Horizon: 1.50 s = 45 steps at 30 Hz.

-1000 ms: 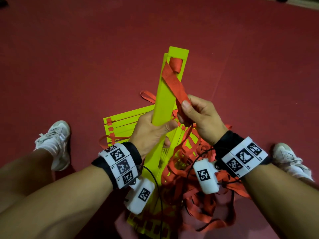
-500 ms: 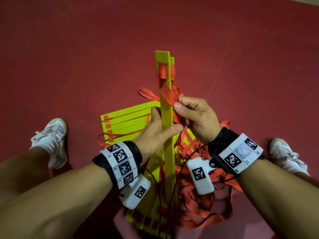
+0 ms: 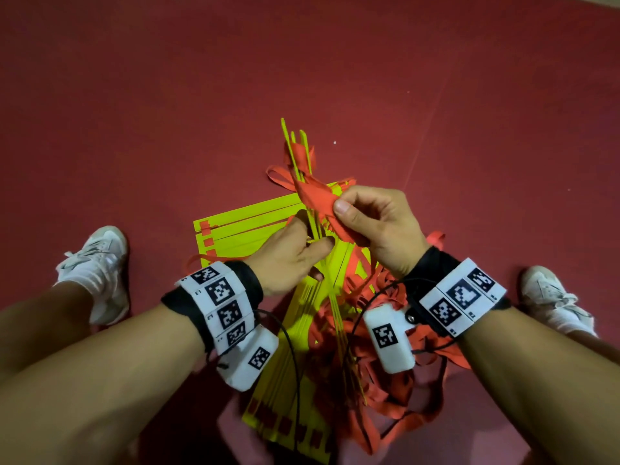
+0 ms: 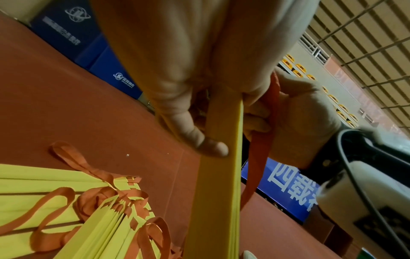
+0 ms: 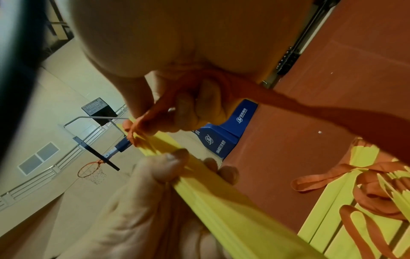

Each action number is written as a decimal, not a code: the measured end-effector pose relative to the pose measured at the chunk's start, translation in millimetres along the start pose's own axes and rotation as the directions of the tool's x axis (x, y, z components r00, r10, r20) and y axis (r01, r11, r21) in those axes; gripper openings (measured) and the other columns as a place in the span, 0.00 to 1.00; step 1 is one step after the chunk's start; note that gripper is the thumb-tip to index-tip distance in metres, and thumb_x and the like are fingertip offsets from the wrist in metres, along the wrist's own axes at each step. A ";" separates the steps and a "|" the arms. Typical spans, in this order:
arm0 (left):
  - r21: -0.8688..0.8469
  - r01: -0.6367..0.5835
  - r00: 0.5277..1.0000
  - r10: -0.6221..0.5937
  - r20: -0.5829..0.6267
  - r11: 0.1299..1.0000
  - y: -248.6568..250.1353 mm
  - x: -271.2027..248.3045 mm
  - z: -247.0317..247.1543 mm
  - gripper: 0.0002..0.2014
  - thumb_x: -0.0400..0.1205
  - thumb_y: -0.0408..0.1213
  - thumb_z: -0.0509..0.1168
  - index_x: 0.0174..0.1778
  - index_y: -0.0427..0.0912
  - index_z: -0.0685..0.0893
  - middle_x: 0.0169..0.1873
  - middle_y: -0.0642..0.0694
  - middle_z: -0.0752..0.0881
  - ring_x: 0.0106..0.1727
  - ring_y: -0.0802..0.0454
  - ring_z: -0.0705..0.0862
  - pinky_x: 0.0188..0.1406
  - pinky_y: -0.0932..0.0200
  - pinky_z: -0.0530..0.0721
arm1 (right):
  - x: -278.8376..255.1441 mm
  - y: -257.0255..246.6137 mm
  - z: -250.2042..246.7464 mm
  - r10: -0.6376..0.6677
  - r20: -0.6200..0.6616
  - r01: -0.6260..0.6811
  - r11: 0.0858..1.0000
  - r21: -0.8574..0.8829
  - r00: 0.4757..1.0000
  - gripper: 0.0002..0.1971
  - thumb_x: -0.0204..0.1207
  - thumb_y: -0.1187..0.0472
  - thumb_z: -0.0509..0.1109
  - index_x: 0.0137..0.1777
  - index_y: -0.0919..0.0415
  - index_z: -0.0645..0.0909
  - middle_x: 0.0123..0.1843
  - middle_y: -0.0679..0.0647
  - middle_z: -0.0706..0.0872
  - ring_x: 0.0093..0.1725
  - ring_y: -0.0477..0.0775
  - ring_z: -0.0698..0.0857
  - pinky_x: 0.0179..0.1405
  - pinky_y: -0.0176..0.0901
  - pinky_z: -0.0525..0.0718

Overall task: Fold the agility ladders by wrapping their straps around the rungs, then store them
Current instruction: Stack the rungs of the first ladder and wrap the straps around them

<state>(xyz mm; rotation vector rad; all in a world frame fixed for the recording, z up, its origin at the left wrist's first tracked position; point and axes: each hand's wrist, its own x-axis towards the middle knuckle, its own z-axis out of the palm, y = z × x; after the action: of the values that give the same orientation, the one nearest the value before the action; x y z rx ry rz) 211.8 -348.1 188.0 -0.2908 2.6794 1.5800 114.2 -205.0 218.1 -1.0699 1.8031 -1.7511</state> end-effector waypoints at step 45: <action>-0.511 0.085 0.923 -0.261 -0.282 0.856 7.4 9.0 -27.6 0.13 0.90 0.46 0.61 0.50 0.40 0.83 0.46 0.37 0.87 0.47 0.39 0.92 0.30 0.50 0.90 | -11.0 29.0 8.3 0.403 0.081 -0.349 0.864 -0.364 0.912 0.24 0.88 0.50 0.61 0.36 0.64 0.85 0.27 0.54 0.86 0.22 0.48 0.75 0.26 0.41 0.73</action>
<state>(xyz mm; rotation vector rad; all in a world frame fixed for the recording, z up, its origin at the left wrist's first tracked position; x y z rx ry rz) 203.9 -370.0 206.9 -0.8718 2.3052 2.3095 120.4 -204.6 186.6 -0.8655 2.0945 -1.1205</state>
